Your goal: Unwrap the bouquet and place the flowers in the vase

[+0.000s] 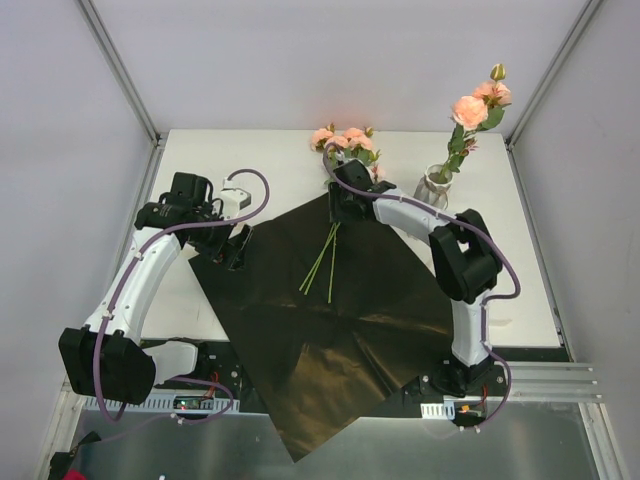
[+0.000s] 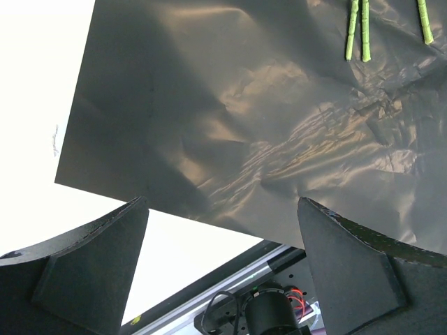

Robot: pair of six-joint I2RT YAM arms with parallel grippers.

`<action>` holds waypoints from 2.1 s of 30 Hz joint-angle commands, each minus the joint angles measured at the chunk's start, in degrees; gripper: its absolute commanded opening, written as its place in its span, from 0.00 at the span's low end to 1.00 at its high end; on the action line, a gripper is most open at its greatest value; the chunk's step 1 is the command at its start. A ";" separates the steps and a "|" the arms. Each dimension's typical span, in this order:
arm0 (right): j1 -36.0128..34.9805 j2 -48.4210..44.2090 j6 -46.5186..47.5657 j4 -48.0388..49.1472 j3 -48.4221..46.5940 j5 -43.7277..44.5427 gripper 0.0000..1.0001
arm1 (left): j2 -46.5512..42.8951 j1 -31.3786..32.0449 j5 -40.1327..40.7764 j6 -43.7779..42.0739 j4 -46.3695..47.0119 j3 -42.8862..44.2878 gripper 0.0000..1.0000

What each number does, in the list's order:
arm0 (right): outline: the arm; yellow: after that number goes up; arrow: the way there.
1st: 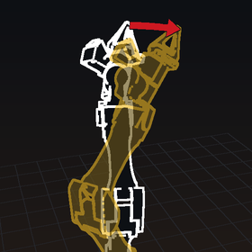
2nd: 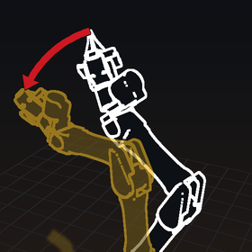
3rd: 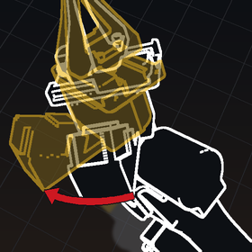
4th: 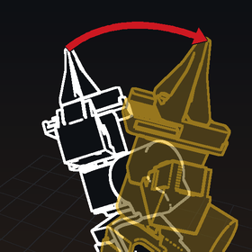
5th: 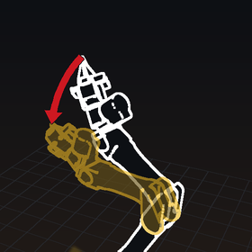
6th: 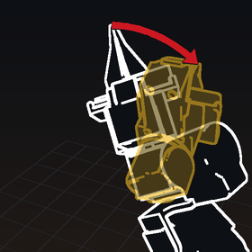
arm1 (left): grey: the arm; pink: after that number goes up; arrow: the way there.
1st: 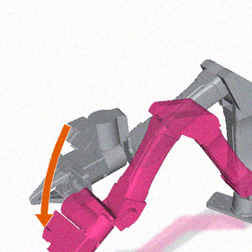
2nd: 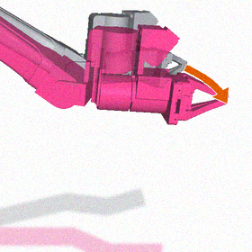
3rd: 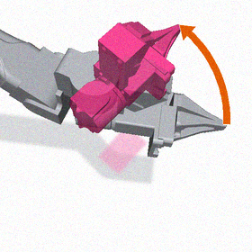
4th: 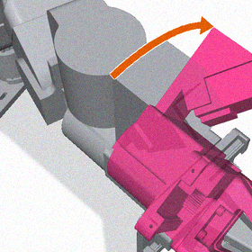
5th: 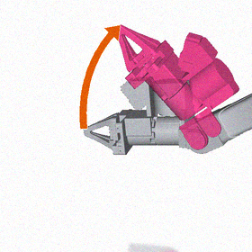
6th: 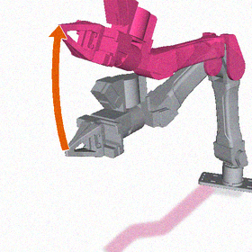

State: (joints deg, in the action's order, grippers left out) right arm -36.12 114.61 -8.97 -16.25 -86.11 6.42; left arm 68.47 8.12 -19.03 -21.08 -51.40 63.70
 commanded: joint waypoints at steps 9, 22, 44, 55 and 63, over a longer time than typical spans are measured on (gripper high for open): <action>0.79 4.22 -4.03 0.43 -2.14 1.14 0.31 | -1.05 -0.91 0.22 -1.68 0.95 -0.95 0.88; 0.26 -2.27 -4.21 4.99 3.22 0.53 0.01 | -0.53 -1.00 0.13 -1.24 1.04 -1.12 0.88; -2.11 -27.85 8.52 11.33 4.02 1.32 0.01 | -0.53 -1.00 0.13 -0.80 1.12 -0.95 0.87; 7.28 -42.97 28.83 32.93 5.07 6.25 0.01 | 0.35 -1.00 -0.31 0.07 1.12 0.46 0.88; 15.55 -42.63 34.28 44.54 4.89 6.50 0.01 | 1.14 -1.00 -0.31 0.08 1.12 0.55 0.87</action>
State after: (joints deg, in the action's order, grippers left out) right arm -22.28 71.09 20.10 17.93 -81.89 12.58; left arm 68.79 7.77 -19.00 -21.56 -50.19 62.85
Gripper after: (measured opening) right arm 0.028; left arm 0.873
